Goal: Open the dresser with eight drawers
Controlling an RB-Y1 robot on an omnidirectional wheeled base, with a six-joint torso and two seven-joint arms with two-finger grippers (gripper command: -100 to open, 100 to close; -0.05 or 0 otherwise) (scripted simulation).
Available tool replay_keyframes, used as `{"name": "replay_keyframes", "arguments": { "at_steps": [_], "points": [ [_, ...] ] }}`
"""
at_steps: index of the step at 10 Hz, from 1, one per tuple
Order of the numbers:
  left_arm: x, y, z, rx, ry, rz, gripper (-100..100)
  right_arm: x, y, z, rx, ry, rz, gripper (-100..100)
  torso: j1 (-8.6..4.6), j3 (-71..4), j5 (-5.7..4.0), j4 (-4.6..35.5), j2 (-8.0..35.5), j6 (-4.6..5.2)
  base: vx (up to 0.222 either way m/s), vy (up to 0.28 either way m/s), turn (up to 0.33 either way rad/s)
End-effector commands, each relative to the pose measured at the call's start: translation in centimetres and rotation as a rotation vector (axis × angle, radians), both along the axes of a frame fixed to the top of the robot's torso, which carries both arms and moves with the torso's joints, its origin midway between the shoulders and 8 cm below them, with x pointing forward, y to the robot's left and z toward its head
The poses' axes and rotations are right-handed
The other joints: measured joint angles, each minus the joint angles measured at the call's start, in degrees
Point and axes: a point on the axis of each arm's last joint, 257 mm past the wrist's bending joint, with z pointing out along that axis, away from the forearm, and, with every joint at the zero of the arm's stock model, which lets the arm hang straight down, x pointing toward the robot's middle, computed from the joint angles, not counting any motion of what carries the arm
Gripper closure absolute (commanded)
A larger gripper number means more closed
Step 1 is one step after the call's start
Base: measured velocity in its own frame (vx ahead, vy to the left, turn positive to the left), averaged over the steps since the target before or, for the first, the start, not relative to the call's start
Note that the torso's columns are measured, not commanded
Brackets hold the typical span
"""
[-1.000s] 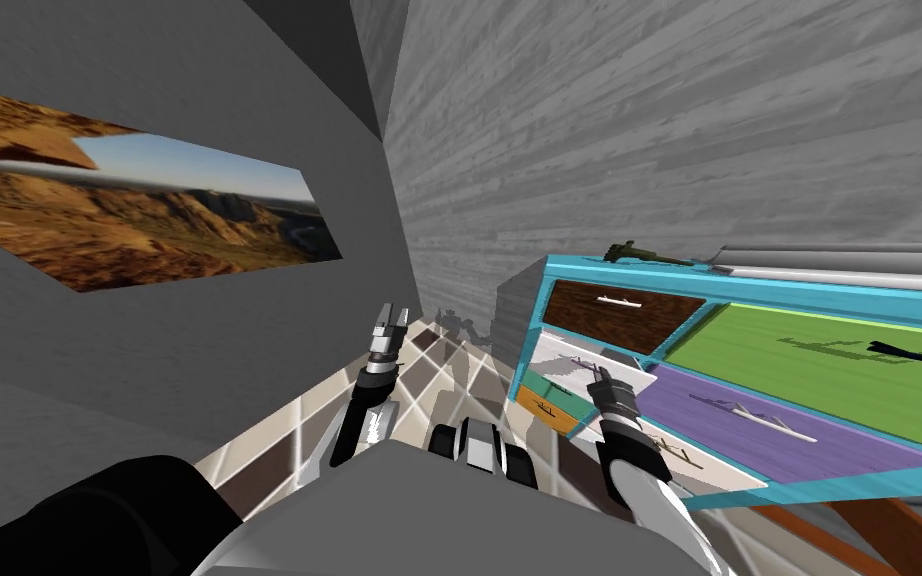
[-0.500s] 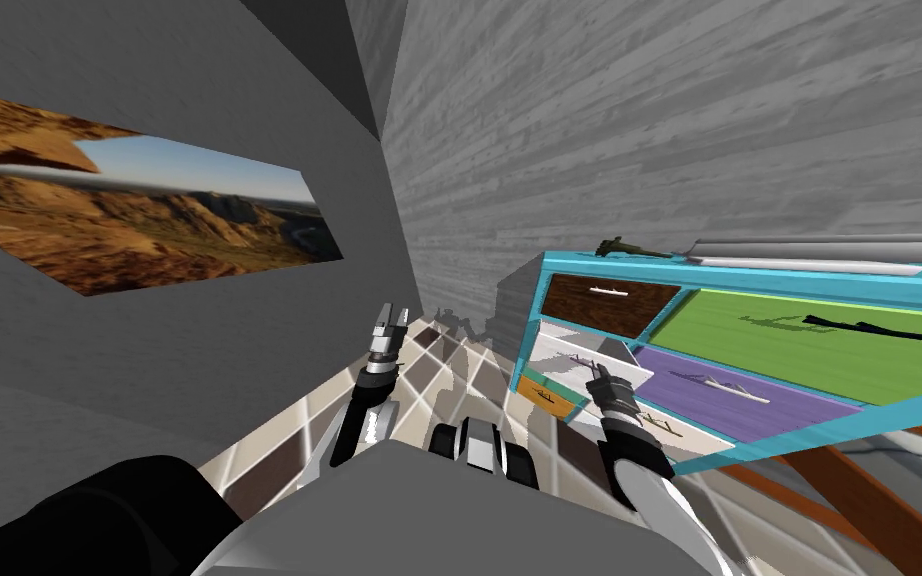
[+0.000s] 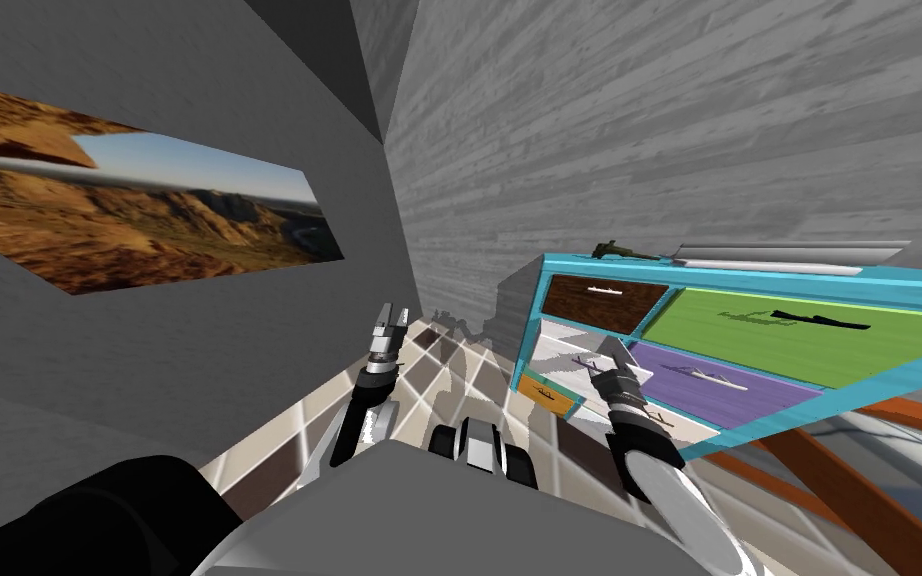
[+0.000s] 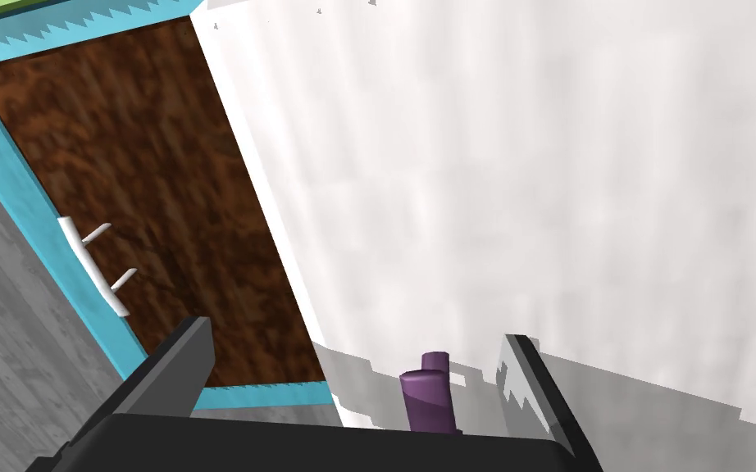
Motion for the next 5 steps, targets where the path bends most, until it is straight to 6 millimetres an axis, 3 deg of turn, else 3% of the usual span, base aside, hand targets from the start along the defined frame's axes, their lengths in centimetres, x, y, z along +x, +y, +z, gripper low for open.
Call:
{"name": "replay_keyframes", "arguments": {
  "at_steps": [1, 3, 4, 5],
  "points": [
    [0.0, 0.0, 0.0, 0.0, 0.0, 0.0, 0, 1.0, -0.9, 1.5, 0.002, -0.001, 0.013, -100, -0.02, 0.05, 0.04, 0.07, 0.08, -0.01, -0.016, 0.057, -0.043],
    [0.0, 0.0, 0.0, 0.0, 0.0, 0.0, 0, 2.0, -1.9, 3.3, 0.004, -0.003, 0.029, -100, 0.07, 0.05, 0.07, 0.09, 0.11, 0.02, -0.018, 0.071, -0.05],
    [0.0, 0.0, 0.0, 0.0, 0.0, 0.0, 0, 1.4, -1.5, 2.2, 0.005, 0.009, 0.023, -100, 0.24, 0.14, 0.24, 0.25, 0.28, 0.07, -0.006, 0.036, -0.025],
    [0.0, 0.0, 0.0, 0.0, 0.0, 0.0, 0, 1.4, -1.6, 2.1, 0.006, 0.014, 0.025, 0, 0.19, 0.18, 0.16, 0.2, 0.31, 0.0, 0.0, 0.0, 0.0]
  ]
}}
